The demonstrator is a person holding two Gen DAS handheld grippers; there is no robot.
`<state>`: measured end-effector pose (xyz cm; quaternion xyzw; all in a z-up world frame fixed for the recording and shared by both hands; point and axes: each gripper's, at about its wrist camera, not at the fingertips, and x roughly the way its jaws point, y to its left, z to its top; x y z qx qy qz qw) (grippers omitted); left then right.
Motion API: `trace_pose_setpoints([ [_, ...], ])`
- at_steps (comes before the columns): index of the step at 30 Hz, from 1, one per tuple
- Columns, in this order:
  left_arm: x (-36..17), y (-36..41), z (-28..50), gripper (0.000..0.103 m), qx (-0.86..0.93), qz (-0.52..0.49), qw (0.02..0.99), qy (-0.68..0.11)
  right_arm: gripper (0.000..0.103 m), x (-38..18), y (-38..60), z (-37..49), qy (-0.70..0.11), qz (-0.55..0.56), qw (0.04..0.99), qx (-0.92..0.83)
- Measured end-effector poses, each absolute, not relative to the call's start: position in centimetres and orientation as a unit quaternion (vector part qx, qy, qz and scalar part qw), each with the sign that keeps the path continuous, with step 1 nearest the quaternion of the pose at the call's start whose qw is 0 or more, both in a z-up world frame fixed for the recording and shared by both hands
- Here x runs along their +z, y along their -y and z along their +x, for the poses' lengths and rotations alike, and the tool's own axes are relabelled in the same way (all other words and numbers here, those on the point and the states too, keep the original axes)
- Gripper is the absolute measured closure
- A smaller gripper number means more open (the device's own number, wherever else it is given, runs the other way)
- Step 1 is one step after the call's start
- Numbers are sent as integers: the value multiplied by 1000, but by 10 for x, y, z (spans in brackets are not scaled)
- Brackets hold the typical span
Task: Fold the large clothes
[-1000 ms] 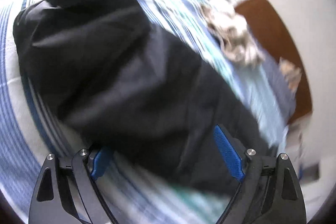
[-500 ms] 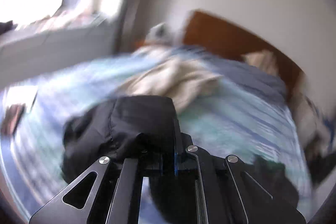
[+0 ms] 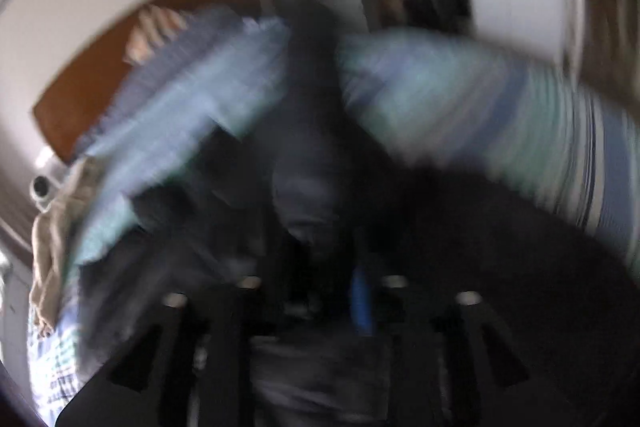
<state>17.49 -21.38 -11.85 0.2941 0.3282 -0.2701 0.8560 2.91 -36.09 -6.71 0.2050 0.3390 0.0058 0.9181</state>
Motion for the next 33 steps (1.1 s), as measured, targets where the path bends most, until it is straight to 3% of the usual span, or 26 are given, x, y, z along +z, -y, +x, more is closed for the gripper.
trace_pose_setpoints([
  [2,-148,220,153,54,-256,352,845,-312,12,-71,376,24,-345,209,915,-17],
  [4,-146,212,137,29,-264,363,843,-297,12,-74,388,21,-348,214,912,-32],
  [7,-122,185,131,15,-285,335,848,-295,12,-74,396,37,-349,217,911,-33],
  [15,-91,108,154,15,-253,241,867,-356,12,-42,343,156,-320,140,932,96],
  [17,-78,74,167,15,-223,190,882,-368,12,-61,335,190,-345,148,919,120],
  [20,-58,25,210,15,-162,111,908,-370,12,-124,330,239,-445,188,865,132],
  [21,-55,11,225,16,-150,85,914,-367,13,-149,328,248,-480,193,847,120],
  [23,-60,-10,257,33,-130,47,920,-365,12,-165,322,247,-483,186,849,108],
  [25,-82,-16,285,70,-132,38,908,-395,12,-165,319,243,-477,184,854,97],
  [27,-126,-20,313,86,-123,28,888,-441,11,-166,319,242,-478,186,853,91],
  [29,-164,-22,318,89,-129,16,881,-455,11,-168,314,243,-478,178,855,94],
  [33,-173,-16,311,90,-108,25,888,-446,11,-170,313,244,-480,164,857,91],
])
